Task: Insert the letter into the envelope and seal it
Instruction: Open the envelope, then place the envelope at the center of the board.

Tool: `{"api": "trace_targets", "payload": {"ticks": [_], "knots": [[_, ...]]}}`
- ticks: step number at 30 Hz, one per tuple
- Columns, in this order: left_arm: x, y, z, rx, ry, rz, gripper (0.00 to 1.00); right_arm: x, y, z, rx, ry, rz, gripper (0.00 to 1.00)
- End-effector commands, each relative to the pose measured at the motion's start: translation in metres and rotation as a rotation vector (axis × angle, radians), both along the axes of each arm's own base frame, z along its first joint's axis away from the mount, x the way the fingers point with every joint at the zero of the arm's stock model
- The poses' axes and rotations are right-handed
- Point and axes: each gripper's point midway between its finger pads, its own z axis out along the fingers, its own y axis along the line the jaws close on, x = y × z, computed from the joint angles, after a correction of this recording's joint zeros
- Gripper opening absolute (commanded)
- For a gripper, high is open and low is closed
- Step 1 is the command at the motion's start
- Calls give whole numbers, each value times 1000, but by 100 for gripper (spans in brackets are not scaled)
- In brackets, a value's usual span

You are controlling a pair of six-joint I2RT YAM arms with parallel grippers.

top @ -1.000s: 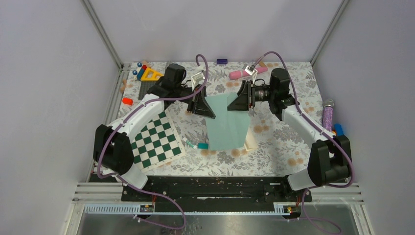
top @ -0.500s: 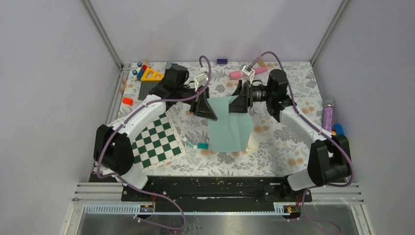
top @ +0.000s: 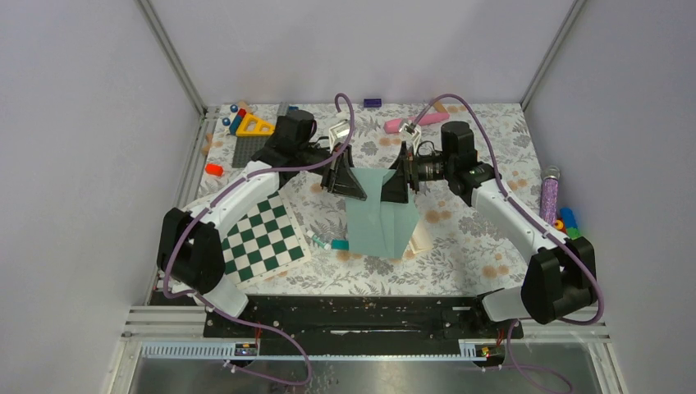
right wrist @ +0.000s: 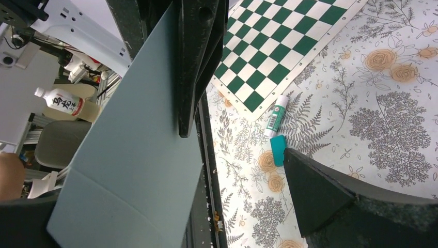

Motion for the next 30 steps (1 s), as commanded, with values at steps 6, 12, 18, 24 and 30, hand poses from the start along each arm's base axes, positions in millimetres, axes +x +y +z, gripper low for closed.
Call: {"api": "trace_targets", "payload": {"ticks": [6, 12, 18, 24, 30], "knots": [[2, 0, 9, -37, -56, 2, 22, -3, -2, 24, 3, -83, 14, 100], [4, 4, 8, -42, -43, -1, 15, 1, -12, 31, 12, -85, -7, 100], [5, 6, 11, -54, -40, 3, 7, 5, -20, 32, 6, -75, -26, 100], [11, 8, 16, -78, -41, 22, 7, 4, -29, 32, -33, -85, -36, 100], [18, 14, 26, -117, -8, 56, 9, 1, -41, 28, -80, -87, -57, 100]]}}
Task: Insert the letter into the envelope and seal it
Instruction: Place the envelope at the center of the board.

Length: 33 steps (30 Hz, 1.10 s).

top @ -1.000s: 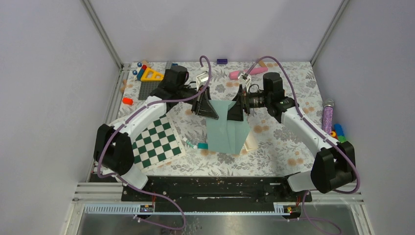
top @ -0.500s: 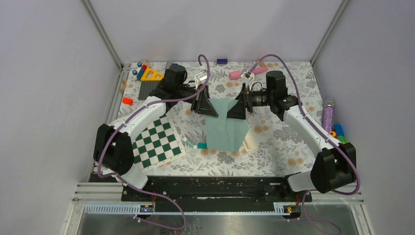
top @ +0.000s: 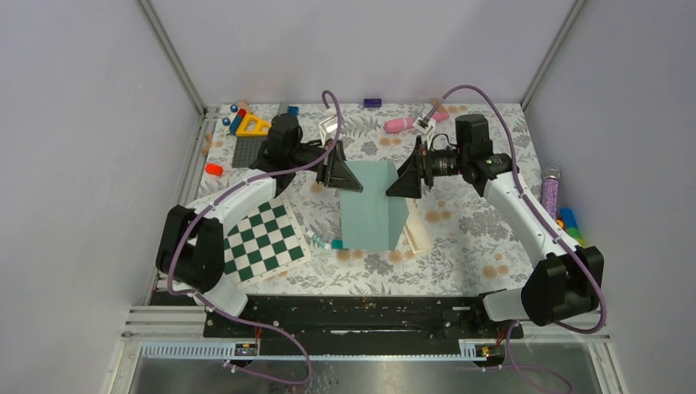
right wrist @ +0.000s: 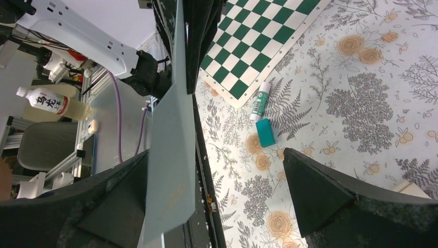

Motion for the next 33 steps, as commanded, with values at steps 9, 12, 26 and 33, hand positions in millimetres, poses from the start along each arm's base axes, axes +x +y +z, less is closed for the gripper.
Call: {"api": "trace_targets", "payload": {"ticks": [9, 12, 26, 33], "knots": [[24, 21, 46, -158, -36, 71, 10, 4, -64, 21, -228, -252, -211, 100], [36, 23, 41, -148, -20, 116, 7, 3, -81, 5, -322, -282, -252, 99], [74, 46, 7, 54, -70, 379, 9, -56, -120, -114, -675, -291, -22, 100], [106, 59, -20, 149, -73, 529, 10, -65, -118, -166, -851, -549, 75, 100]]}}
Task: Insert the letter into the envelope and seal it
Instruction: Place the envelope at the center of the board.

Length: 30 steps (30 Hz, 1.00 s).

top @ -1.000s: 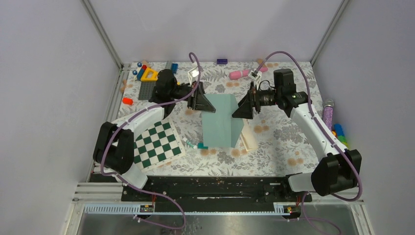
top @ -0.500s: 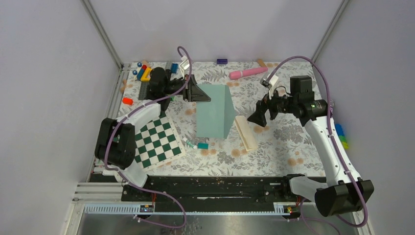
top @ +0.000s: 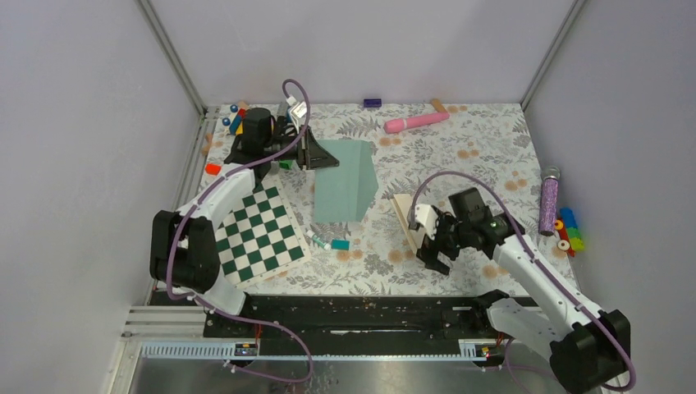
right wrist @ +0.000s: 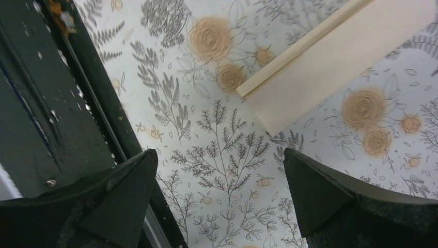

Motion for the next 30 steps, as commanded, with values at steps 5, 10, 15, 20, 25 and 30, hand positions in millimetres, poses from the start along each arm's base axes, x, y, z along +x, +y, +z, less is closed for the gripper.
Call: {"api": "trace_targets", "payload": {"ticks": [5, 10, 15, 20, 25, 30], "knots": [[47, 3, -35, 102, 20, 128, 10, 27, 6, -6, -64, -170, 31, 100], [74, -11, -68, 104, 130, 103, 13, 27, 10, -15, -75, -163, 36, 100], [99, -22, -95, 109, 174, 115, 21, 30, 11, -25, -114, -151, 29, 100], [119, -20, -107, 135, 166, 175, 54, 42, 3, -34, -188, -190, 5, 100], [121, -10, -98, 154, 111, 222, 98, 52, 1, -35, -239, -222, -25, 100], [120, 8, -69, 163, 18, 303, 99, 67, 0, -32, -290, -257, -78, 100]]}}
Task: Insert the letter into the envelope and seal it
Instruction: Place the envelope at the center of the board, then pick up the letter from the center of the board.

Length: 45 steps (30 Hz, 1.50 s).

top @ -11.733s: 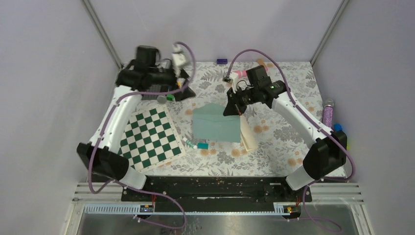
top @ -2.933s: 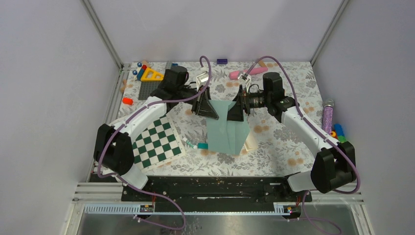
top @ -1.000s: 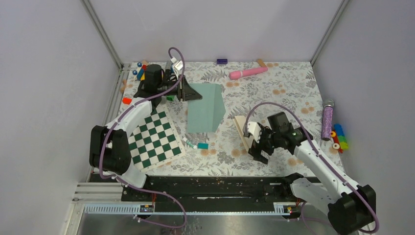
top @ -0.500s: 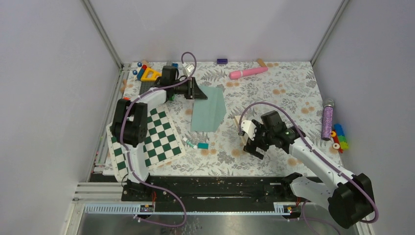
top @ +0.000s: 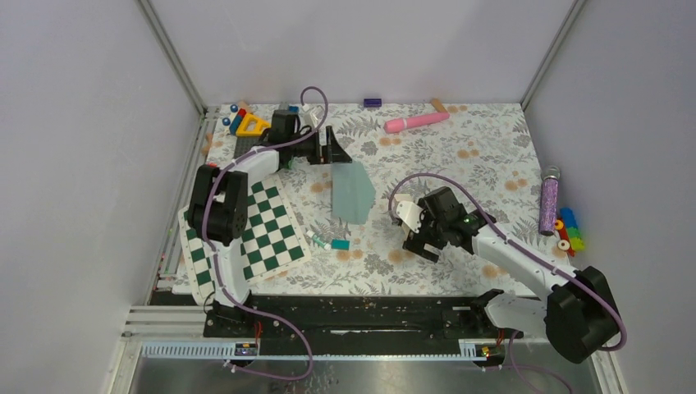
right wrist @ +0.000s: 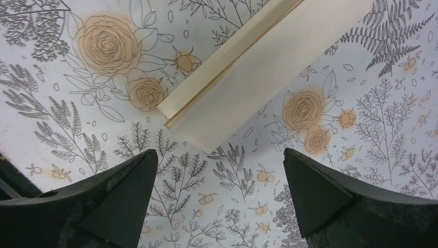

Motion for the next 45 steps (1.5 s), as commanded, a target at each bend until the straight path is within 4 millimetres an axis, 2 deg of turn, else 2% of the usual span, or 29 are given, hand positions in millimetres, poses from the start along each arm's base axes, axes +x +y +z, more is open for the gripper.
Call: {"api": "trace_targets", "payload": {"ticks": [1, 5, 10, 15, 21, 25, 31, 36, 41, 45], "knots": [[14, 22, 71, 19, -248, 99, 99, 24, 2, 13, -37, -94, -67, 100], [18, 46, 84, 68, -317, 201, 99, 28, 7, 11, -92, -76, -123, 100], [17, 63, 81, 75, -309, 240, 99, 41, 18, 19, -120, -46, -215, 99], [14, 68, 76, 76, -298, 244, 99, 46, 29, 16, -157, -50, -224, 99], [12, 71, 77, 72, -300, 249, 99, 58, 20, 3, -303, -130, -261, 86], [10, 72, 75, 72, -299, 250, 99, 50, 21, -6, -319, -115, -250, 84], [9, 74, 74, 73, -297, 255, 99, 34, 32, -7, -263, -48, -215, 87], [7, 74, 74, 72, -298, 258, 99, 25, 34, -17, -289, -14, -190, 87], [6, 75, 76, 71, -301, 261, 99, 32, 21, -25, -373, -60, -211, 69], [6, 75, 78, 68, -305, 262, 99, 33, 16, -32, -411, -63, -219, 63]]}}
